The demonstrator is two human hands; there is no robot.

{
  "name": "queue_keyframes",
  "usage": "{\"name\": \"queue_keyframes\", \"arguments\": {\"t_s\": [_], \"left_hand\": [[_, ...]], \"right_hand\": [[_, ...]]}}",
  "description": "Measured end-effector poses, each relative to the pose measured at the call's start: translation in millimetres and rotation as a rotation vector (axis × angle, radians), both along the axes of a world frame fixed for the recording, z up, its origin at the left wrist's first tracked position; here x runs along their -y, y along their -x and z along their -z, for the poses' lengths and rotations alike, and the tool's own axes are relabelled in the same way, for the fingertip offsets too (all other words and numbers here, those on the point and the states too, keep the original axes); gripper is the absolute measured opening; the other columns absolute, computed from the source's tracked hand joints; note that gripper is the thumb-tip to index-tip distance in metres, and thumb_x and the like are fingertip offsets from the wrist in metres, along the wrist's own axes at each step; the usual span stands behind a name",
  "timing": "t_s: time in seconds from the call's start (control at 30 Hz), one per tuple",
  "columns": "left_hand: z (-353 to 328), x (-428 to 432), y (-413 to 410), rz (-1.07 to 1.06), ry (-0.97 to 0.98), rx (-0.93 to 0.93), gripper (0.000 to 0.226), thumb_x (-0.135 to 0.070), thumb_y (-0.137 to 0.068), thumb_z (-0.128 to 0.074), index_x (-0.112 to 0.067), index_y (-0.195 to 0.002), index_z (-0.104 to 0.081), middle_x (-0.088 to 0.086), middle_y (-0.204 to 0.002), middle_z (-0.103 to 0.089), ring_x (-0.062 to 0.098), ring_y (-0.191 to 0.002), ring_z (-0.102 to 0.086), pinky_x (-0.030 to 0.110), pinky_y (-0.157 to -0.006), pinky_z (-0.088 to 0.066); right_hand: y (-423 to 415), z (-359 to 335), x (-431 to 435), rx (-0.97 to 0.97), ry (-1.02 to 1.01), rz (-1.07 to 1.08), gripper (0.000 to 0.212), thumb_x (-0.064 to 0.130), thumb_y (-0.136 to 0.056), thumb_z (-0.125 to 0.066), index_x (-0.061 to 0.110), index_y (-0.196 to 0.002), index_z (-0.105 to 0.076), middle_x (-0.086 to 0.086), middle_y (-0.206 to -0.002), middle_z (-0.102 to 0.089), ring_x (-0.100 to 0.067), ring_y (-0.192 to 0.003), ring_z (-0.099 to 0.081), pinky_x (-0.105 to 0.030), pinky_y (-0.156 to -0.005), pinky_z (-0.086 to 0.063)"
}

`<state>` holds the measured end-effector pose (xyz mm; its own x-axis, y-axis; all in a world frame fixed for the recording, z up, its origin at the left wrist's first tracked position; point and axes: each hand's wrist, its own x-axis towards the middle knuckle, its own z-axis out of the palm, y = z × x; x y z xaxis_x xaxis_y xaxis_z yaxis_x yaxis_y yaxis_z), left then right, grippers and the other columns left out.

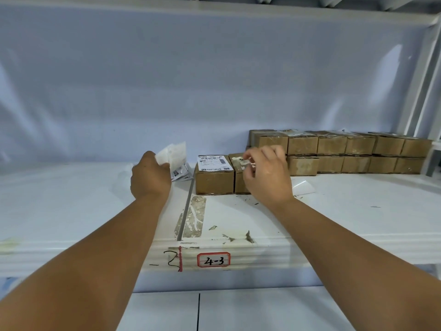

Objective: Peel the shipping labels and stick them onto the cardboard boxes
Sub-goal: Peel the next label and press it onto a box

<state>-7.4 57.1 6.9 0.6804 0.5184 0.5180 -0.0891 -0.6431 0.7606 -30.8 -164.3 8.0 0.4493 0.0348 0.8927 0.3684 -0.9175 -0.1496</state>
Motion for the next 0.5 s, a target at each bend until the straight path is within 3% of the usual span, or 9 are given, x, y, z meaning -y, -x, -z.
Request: {"name": "queue_keyframes", "arguments": {"t_s": [0.1, 0.23, 0.27, 0.33, 0.4, 0.5], "left_hand": [[-1.3, 1.9, 5.3, -0.042, -0.071, -0.058, 0.021, -0.026, -0.088, -0.059, -0.011, -0.101, -0.052, 0.015, -0.099, -0.061, 0.038, -0.091, -0.057, 0.032, -0.069, -0.038], [-0.5, 3.4, 6.9, 0.054, 0.007, 0.045, 0.016, -0.026, -0.085, -0.043, -0.011, -0.082, -0.045, 0.017, -0.083, -0.058, 0.039, -0.076, -0.047, 0.033, -0.063, -0.034], [-2.1, 2.4, 7.3, 0.088, 0.083, 0.081, 0.017, -0.026, -0.080, -0.037, -0.010, -0.076, -0.042, 0.015, -0.076, -0.053, 0.036, -0.071, -0.042, 0.033, -0.061, -0.032], [-5.1, -2.9, 4.2, 0.069, 0.162, 0.138, 0.012, -0.018, -0.083, -0.039, -0.009, -0.076, -0.042, 0.009, -0.072, -0.049, 0.027, -0.069, -0.039, 0.031, -0.056, -0.028], [-6.3, -9.1, -0.9, 0.006, 0.143, 0.188, 0.007, -0.008, -0.088, -0.046, -0.007, -0.081, -0.046, 0.010, -0.076, -0.051, 0.026, -0.071, -0.043, 0.032, -0.053, -0.022], [-6.5, -13.5, -5.7, -0.023, 0.162, 0.253, 0.019, -0.011, -0.091, -0.050, -0.007, -0.074, -0.043, 0.012, -0.076, -0.049, 0.025, -0.067, -0.042, 0.028, -0.053, -0.017]], "right_hand": [[4.1, -10.6, -35.9, -0.018, 0.178, -0.139, 0.028, 0.010, -0.079, -0.059, 0.012, -0.106, -0.064, -0.007, -0.093, -0.064, -0.031, -0.096, -0.053, -0.037, -0.076, -0.048], [9.2, -23.1, -106.8, -0.329, 0.381, -0.339, 0.044, 0.010, -0.089, -0.047, 0.017, -0.133, -0.048, -0.011, -0.114, -0.053, -0.032, -0.101, -0.055, -0.038, -0.075, -0.046], [8.1, -24.4, -122.0, -0.414, 0.359, -0.352, 0.047, 0.007, -0.090, -0.044, 0.018, -0.136, -0.044, -0.011, -0.116, -0.051, -0.033, -0.102, -0.055, -0.037, -0.077, -0.044], [5.5, -27.4, -141.5, -0.534, 0.115, -0.440, 0.047, 0.004, -0.091, -0.040, 0.020, -0.134, -0.047, -0.013, -0.116, -0.049, -0.033, -0.105, -0.054, -0.034, -0.082, -0.043], [-0.5, -28.1, -150.3, -0.602, -0.154, -0.535, 0.044, 0.006, -0.091, -0.039, 0.023, -0.128, -0.054, -0.013, -0.118, -0.050, -0.030, -0.111, -0.053, -0.028, -0.085, -0.039], [-8.9, -24.6, -159.8, -0.642, -0.331, -0.588, 0.038, 0.012, -0.096, -0.038, 0.022, -0.127, -0.058, -0.009, -0.129, -0.056, -0.021, -0.120, -0.050, -0.021, -0.089, -0.034]]}}
